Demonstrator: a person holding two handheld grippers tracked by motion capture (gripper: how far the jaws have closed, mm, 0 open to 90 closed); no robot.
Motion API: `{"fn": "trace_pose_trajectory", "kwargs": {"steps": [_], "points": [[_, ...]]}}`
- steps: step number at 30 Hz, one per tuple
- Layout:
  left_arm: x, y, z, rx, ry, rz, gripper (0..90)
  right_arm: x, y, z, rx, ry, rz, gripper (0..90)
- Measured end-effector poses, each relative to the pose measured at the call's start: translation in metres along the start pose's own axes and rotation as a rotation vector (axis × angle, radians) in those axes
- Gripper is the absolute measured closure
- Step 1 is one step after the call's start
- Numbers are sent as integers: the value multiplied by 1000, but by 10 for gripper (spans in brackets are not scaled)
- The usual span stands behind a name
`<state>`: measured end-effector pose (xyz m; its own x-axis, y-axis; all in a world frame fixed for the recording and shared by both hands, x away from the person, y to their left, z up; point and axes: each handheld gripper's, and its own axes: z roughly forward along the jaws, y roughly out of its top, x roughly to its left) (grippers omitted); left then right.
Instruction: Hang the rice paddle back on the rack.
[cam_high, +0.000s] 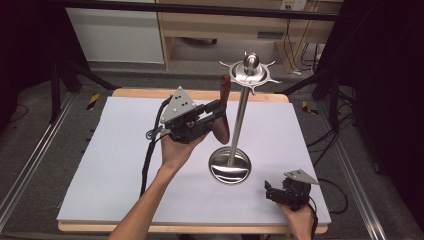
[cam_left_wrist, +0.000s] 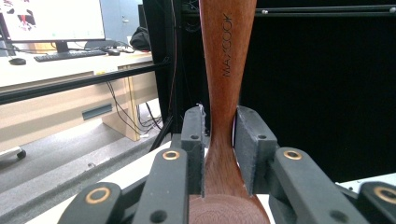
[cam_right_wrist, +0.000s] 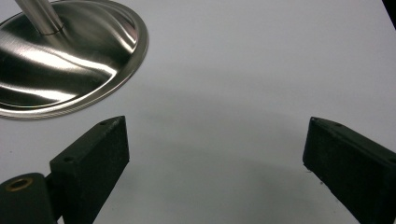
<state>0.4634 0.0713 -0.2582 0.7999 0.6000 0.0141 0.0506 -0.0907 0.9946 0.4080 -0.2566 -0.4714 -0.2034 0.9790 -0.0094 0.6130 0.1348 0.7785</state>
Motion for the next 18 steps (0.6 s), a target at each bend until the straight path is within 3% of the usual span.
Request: {"fn": "trace_pose_trajectory", "kwargs": {"steps": [7,18], "points": [[1,-6,-7,28,-3,10,583,0,0,-1,0,-2,0,76],[10,-24,-24,97,20,5,443,0,0,0,-1,-7,-3,76]]}}
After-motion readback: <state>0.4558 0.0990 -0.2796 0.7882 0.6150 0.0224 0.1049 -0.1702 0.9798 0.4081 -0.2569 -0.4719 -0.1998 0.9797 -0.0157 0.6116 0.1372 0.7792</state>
